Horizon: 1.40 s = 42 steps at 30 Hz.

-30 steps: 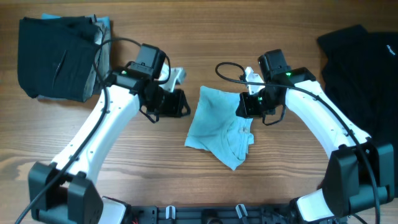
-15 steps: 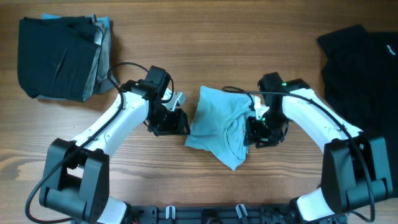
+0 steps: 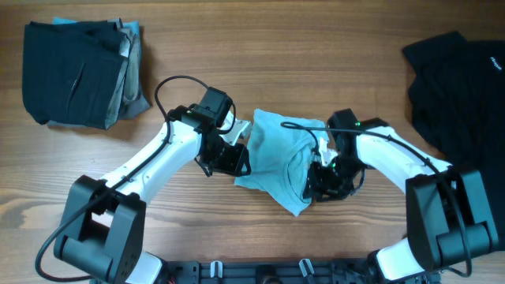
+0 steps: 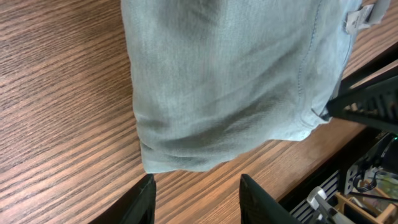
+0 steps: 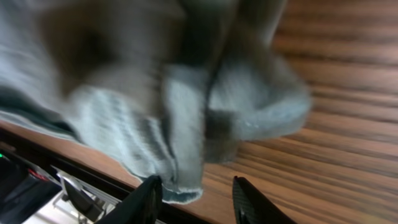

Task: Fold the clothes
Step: 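Grasp both sides of the folded bundle and push them inward with both grippers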

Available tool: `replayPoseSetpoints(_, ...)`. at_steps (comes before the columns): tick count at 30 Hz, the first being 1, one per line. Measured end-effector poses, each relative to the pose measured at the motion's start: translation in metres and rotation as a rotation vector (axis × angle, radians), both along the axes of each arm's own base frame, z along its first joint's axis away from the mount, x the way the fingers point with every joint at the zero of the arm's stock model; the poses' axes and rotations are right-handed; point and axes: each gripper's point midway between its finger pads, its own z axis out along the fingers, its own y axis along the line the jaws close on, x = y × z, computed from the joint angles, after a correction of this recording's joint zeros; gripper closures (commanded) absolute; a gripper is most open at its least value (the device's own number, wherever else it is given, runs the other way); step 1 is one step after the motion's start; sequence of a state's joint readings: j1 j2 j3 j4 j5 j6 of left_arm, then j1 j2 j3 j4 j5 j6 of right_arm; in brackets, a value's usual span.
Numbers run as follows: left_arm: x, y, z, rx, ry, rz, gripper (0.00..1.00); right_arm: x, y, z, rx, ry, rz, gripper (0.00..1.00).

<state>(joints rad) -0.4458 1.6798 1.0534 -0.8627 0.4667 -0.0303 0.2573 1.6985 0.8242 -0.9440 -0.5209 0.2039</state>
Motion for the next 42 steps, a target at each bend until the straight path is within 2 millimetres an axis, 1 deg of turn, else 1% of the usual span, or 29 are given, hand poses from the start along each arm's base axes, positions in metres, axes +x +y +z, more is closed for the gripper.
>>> replayPoseSetpoints(3,0.000,0.001,-0.004,0.009,0.008,-0.003,0.58,-0.010,0.006,-0.003,0.061,0.014,0.008,0.57)
replayPoseSetpoints(7,-0.002,0.002,-0.013,0.025,0.036,-0.003,0.60,-0.016,0.014,-0.001,0.133,0.015,0.032,0.56)
replayPoseSetpoints(8,-0.003,0.002,-0.017,0.029,0.045,-0.003,0.61,-0.016,0.016,0.000,0.152,0.009,0.040,0.57)
replayPoseSetpoints(10,-0.003,0.002,-0.022,0.035,0.058,-0.003,0.61,-0.014,0.019,0.001,0.177,-0.007,0.046,0.66)
replayPoseSetpoints(12,-0.004,0.003,-0.025,0.041,0.069,-0.004,0.61,-0.010,0.022,0.001,0.197,-0.028,0.052,0.83)
replayPoseSetpoints(13,-0.004,0.003,-0.027,0.043,0.072,-0.004,0.61,-0.008,0.023,0.001,0.204,-0.035,0.052,0.91)
replayPoseSetpoints(14,-0.004,0.003,-0.027,0.045,0.074,-0.004,0.61,-0.007,0.024,0.001,0.209,-0.040,0.050,0.96)
replayPoseSetpoints(18,-0.004,0.004,-0.028,0.047,0.074,-0.004,0.61,-0.006,0.024,0.001,0.206,-0.043,0.045,0.96)
replayPoseSetpoints(22,-0.004,0.004,-0.028,0.045,0.068,-0.016,0.60,-0.006,0.014,-0.005,0.132,-0.029,0.022,0.96)
replayPoseSetpoints(24,-0.004,0.004,-0.028,0.044,0.066,-0.023,0.60,-0.002,0.008,-0.007,0.101,-0.030,0.004,0.96)
replayPoseSetpoints(26,-0.004,0.004,-0.028,0.043,0.065,-0.024,0.59,0.006,0.004,-0.006,0.079,-0.045,-0.013,0.96)
replayPoseSetpoints(29,-0.005,0.003,-0.029,0.044,0.065,-0.031,0.52,0.023,-0.003,0.000,0.048,-0.073,-0.045,0.96)
replayPoseSetpoints(33,-0.009,-0.003,-0.038,0.049,0.073,-0.058,0.55,0.041,-0.008,0.007,0.026,-0.109,-0.067,0.96)
replayPoseSetpoints(35,-0.014,-0.008,-0.047,0.052,0.078,-0.080,0.55,0.044,-0.009,0.008,0.019,-0.115,-0.071,0.96)
replayPoseSetpoints(36,-0.017,-0.010,-0.051,0.052,0.080,-0.091,0.59,0.045,-0.009,0.009,0.017,-0.115,-0.071,0.96)
replayPoseSetpoints(37,-0.020,-0.013,-0.052,0.043,0.085,-0.100,0.68,0.044,-0.010,0.009,0.013,-0.113,-0.070,0.96)
replayPoseSetpoints(39,-0.020,-0.019,-0.052,0.034,0.071,-0.113,0.91,0.042,-0.011,0.009,0.007,-0.101,-0.069,0.96)
replayPoseSetpoints(40,-0.021,-0.020,-0.054,0.037,0.072,-0.115,0.96,0.041,-0.011,0.010,0.005,-0.097,-0.069,0.96)
replayPoseSetpoints(42,-0.024,-0.021,-0.059,0.043,0.081,-0.130,0.96,0.039,-0.012,0.010,0.001,-0.092,-0.068,0.96)
